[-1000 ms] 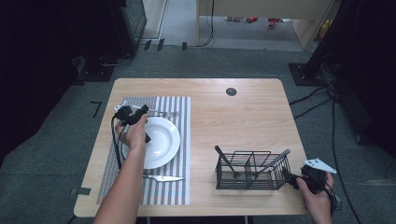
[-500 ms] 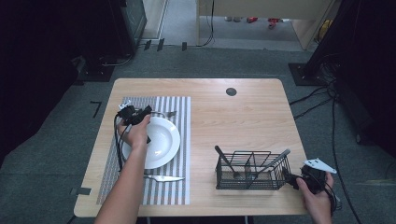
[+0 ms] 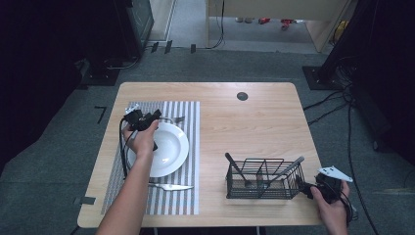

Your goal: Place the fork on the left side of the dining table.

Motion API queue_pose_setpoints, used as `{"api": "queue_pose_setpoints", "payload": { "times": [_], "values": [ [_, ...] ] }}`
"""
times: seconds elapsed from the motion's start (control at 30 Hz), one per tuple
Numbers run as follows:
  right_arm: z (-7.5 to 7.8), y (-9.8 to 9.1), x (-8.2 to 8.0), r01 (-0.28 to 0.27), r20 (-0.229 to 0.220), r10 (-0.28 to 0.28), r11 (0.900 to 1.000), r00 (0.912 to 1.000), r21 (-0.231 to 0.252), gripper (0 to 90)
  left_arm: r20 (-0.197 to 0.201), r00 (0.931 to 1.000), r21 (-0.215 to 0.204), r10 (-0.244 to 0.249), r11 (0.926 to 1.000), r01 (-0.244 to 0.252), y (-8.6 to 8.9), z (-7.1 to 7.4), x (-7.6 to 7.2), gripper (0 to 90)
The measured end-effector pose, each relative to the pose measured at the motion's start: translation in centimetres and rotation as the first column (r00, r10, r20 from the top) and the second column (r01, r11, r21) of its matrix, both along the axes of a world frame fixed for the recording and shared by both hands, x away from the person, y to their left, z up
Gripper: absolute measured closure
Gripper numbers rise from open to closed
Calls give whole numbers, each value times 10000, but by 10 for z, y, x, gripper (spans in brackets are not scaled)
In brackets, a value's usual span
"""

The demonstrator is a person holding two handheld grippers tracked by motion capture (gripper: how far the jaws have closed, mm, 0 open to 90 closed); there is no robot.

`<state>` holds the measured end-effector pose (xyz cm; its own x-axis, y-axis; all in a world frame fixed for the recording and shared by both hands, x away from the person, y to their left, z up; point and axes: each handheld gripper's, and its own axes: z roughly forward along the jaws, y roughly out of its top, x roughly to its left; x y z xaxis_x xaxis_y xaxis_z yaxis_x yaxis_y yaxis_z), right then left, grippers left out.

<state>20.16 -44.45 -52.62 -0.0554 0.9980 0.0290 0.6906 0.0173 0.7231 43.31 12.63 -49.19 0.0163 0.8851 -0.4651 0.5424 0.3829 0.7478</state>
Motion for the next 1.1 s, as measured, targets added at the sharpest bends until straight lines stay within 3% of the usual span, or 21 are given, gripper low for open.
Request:
{"api": "queue_pose_setpoints", "payload": {
  "times": [0.17, 0.47, 0.6, 0.67, 0.8, 0.93, 0.97, 1.0, 1.1],
  "values": [
    [0, 0, 0, 2, -2, -2, 10000, 10000, 2, 78, 415, 9981, 408, -464, 9982, 447, -1, 8, -6, 510],
    [0, 0, 0, 1, -1, -1, 10000, 10000, 0, 78, 868, 9911, 676, -1013, 9931, 956, 8, 19, -16, 497],
    [0, 0, 0, 1, 0, -1, 10000, 10000, -1, 78, 1047, 9839, 720, -1451, 9878, 1380, 4, 23, -20, 462],
    [0, 0, 0, 0, 1, 0, 10000, 10000, -4, 78, 962, 9766, 639, -1924, 9803, 1868, -3, 24, -20, 466],
    [0, 0, 0, 0, -2, 0, 10000, 10000, 0, 77, 718, 9537, 997, -2920, 9535, 2844, -23, 25, -17, 500],
    [0, 0, 0, 3, -1, -3, 10000, 10000, 1, 78, 389, 9350, 1061, -3526, 9319, 3470, -45, 20, -12, 559],
    [0, 0, 0, 0, -2, 0, 10000, 10000, -1, 78, 312, 9305, 1044, -3650, 9270, 3602, -50, 18, -12, 589],
    [0, 0, 0, 1, 5, -1, 10000, 10000, 0, 78, 155, 9259, 1088, -3774, 9212, 3737, -54, 16, -11, 677],
    [0, 0, 0, -2, 1, 2, 10000, 10000, -1, 78, -437, 9130, 1236, -4056, 9046, 4078, -65, 7, -9, 755]
  ]
}}
